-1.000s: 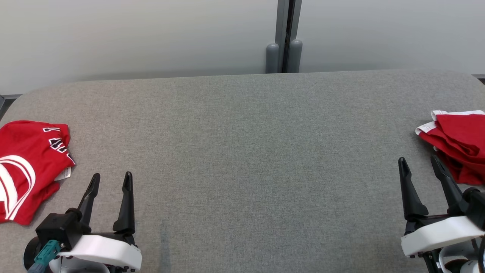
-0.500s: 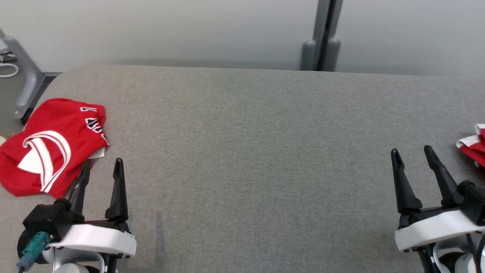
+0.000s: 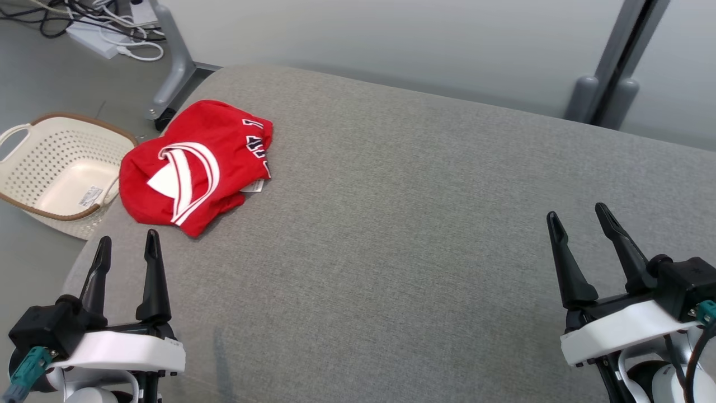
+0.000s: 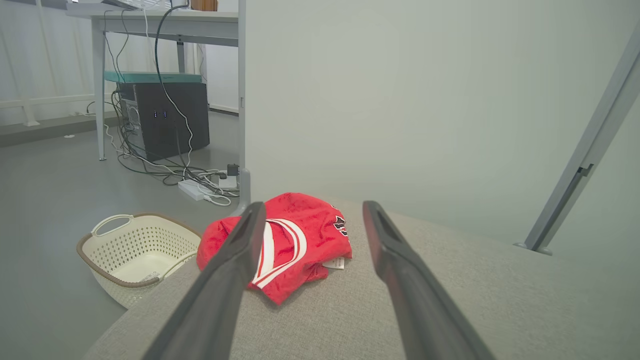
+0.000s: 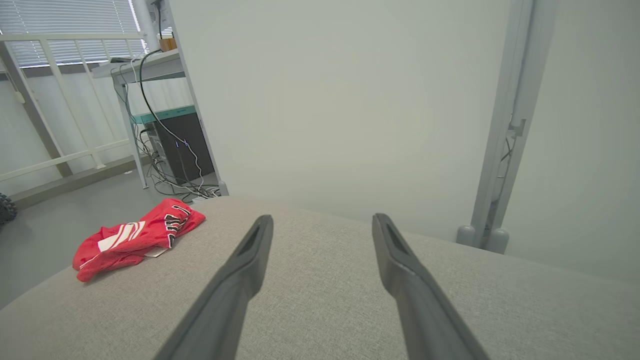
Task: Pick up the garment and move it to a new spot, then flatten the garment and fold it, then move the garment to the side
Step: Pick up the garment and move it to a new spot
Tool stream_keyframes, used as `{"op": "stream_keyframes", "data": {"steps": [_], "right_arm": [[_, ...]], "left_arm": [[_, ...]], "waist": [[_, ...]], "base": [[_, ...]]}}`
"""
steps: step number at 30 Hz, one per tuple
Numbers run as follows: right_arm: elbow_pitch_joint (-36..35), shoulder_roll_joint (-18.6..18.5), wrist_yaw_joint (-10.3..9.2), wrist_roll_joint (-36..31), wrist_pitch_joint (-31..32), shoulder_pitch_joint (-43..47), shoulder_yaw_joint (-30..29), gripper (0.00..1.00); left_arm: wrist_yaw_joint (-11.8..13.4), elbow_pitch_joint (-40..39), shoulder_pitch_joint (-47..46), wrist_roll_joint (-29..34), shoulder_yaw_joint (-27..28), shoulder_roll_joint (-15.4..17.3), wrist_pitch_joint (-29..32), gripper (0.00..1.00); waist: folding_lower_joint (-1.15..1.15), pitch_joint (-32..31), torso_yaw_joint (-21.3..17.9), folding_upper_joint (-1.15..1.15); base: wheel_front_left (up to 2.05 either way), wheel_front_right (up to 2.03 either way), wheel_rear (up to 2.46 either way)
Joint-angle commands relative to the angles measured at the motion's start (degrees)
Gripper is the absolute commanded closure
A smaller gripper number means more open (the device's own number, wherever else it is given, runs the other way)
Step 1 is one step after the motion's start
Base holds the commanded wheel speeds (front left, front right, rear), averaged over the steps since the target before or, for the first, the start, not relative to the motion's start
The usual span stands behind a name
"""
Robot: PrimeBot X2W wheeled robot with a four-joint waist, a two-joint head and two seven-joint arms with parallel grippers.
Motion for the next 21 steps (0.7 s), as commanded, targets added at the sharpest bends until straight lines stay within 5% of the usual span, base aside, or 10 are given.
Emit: {"op": "stream_keyframes", "data": {"steps": [1,21], "right_arm": [[-0.2,-0.4,0.02,-0.2,0.3,-0.3,-0.1,0.00],[-0.3,-0.4,0.02,0.3,0.4,0.2,-0.1,0.00]], "left_arm": [[-0.4,-0.1,-0.1,0.1,0.5,0.1,-0.3,0.00],[-4.9,0.0,-1.4,2.9,1.7,0.0,-0.9,0.00]], "waist": [[0.00,-0.1,1.8,0.00],[0.00,0.2,3.6,0.00]], "base": [[0.00,0.00,0.00],[0.00,0.00,0.00]]}}
